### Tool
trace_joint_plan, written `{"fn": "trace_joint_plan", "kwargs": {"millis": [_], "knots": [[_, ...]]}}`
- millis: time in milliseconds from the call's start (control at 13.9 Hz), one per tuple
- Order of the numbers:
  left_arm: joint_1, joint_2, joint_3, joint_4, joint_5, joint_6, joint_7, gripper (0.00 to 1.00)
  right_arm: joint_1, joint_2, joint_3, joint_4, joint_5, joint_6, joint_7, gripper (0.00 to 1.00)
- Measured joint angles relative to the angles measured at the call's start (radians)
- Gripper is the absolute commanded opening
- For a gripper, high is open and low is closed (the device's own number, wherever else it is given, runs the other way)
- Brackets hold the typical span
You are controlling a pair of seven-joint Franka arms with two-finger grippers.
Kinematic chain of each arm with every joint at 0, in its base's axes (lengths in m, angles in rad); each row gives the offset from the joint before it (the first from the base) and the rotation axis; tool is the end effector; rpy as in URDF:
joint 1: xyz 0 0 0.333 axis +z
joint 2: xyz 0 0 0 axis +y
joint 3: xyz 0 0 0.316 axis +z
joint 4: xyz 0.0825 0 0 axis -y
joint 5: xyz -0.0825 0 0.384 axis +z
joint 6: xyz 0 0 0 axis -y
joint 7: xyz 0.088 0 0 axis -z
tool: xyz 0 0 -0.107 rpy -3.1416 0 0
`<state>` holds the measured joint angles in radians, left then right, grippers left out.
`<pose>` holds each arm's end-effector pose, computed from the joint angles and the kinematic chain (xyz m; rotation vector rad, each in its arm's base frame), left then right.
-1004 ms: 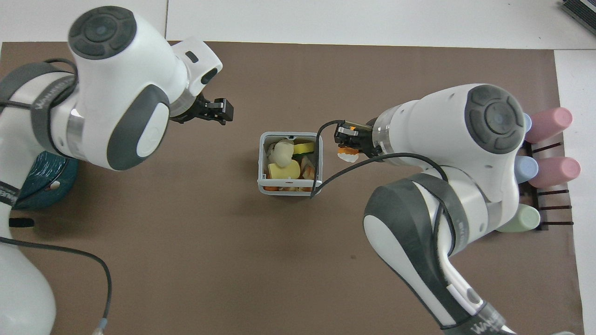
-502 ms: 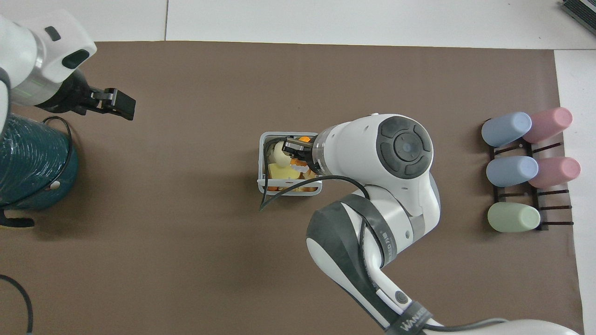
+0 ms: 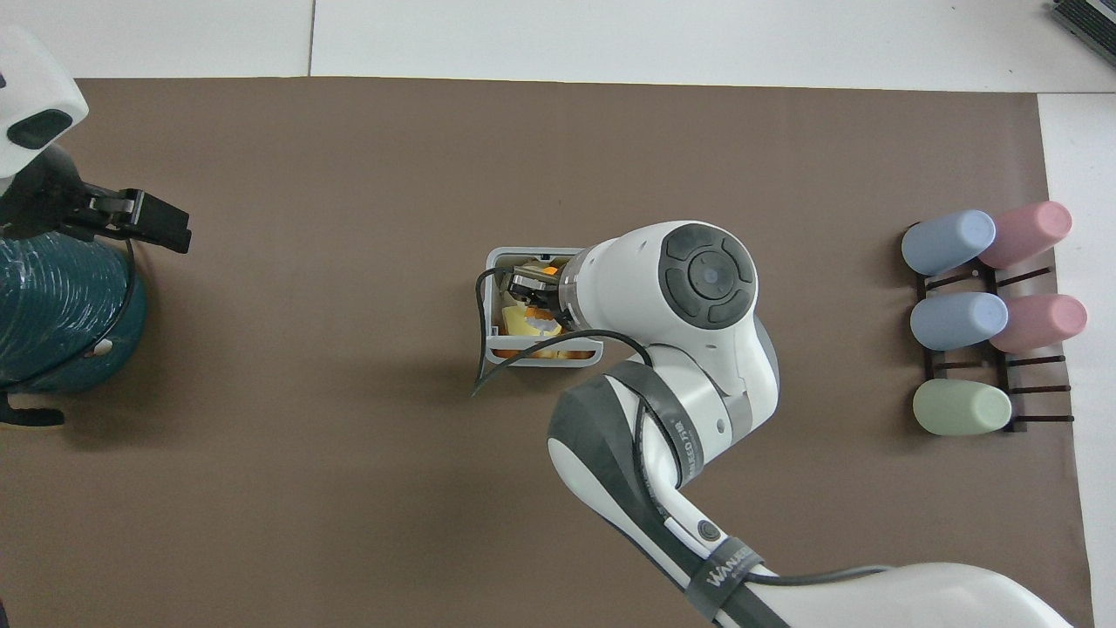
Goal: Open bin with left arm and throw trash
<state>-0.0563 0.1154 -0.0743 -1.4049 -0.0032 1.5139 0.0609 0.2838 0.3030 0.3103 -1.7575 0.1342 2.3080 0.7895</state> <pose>0.5802 -0.0737 0.6318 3.1158 -0.2988 -0.0102 0.5560 0.3576 0.4290 -2.7900 0.4190 -0.1023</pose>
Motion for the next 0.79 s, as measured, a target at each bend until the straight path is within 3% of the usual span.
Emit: {"fn": "trace_joint_plan", "kwargs": {"millis": [72, 502, 789], "knots": [[0.000, -0.018, 0.000, -0.016, 0.000, -0.011, 0.000, 0.95, 0.000, 0.004, 0.000, 0.000, 0.000, 0.000, 0.000, 1.00], [0.001, -0.103, 0.003, -0.131, 0.000, -0.017, 0.001, 0.97, 0.000, 0.008, -0.001, 0.003, -0.004, 0.000, 0.001, 1.00], [0.001, -0.134, 0.003, -0.216, 0.000, 0.042, 0.001, 1.00, -0.033, -0.002, -0.012, 0.027, -0.164, -0.005, 0.001, 1.00]]}}
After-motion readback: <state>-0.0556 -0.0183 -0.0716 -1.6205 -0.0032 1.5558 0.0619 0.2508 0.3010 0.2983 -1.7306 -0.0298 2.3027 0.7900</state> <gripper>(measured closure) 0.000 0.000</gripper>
